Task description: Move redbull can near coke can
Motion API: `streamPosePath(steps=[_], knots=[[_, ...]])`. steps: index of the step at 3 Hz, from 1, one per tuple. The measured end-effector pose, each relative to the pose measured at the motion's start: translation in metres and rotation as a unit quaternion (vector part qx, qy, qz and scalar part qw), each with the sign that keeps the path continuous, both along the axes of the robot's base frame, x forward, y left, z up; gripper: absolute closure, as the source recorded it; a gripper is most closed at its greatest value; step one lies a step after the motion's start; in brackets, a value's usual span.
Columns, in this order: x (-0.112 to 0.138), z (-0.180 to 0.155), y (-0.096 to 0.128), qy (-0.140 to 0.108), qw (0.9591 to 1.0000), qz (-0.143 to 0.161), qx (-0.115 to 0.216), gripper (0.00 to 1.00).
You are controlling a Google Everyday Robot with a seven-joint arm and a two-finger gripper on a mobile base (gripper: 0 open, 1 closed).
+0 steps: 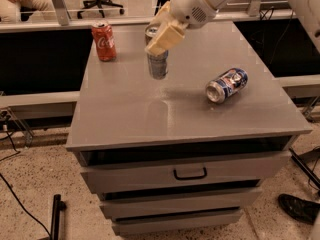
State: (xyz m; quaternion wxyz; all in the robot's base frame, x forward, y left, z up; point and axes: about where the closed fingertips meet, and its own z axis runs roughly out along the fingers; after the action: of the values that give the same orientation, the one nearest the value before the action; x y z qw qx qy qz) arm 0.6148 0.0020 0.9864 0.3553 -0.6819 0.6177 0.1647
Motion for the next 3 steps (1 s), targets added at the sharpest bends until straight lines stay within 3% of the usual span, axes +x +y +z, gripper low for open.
streamPosePath(steps=[1, 2, 3], knots=[[0.036, 0.022, 0.004, -0.03, 0.9995, -0.01, -0.001, 1.0], [0.047, 0.038, 0.005, -0.047, 0.9988, -0.014, 0.006, 1.0], [0.051, 0.036, 0.009, -0.049, 0.9987, -0.013, 0.009, 1.0]])
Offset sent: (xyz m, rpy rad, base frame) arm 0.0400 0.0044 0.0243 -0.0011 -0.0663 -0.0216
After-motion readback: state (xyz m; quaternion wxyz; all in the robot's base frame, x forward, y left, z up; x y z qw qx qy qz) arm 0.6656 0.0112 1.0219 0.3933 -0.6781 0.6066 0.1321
